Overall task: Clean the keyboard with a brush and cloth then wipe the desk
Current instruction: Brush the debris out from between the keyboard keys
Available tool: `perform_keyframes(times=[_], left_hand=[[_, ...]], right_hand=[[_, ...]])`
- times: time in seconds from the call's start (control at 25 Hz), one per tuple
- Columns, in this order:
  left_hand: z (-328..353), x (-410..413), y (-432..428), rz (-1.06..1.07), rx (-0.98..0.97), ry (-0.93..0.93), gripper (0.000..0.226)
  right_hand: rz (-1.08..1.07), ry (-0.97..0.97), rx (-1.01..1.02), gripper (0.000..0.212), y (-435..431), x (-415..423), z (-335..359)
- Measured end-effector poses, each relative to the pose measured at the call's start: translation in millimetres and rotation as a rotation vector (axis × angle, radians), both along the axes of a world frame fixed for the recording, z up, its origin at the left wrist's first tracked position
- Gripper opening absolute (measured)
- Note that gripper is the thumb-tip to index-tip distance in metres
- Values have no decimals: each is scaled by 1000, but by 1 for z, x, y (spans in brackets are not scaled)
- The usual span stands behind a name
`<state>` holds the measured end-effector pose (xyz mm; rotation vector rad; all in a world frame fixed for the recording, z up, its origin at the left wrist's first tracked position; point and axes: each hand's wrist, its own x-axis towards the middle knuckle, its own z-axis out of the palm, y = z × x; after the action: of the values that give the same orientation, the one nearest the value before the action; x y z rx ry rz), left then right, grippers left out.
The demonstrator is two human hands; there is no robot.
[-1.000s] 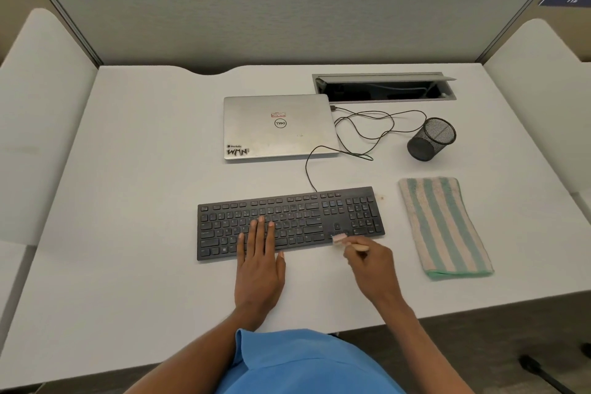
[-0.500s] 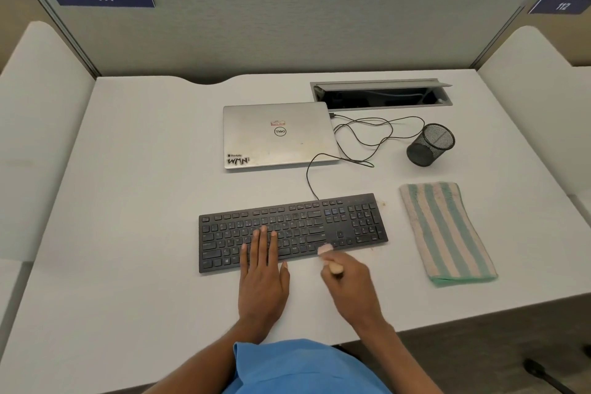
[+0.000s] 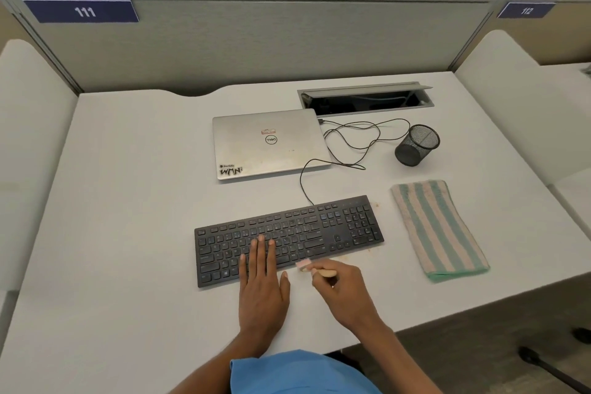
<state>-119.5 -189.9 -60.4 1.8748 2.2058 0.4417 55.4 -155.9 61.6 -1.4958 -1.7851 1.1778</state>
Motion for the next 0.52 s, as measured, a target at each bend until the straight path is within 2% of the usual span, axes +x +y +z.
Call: perform_keyframes(times=[0.52], left_hand=[[16,23,16,-25,8,-28,78]], right_hand=[[-358,5,199,17,37,78,16]])
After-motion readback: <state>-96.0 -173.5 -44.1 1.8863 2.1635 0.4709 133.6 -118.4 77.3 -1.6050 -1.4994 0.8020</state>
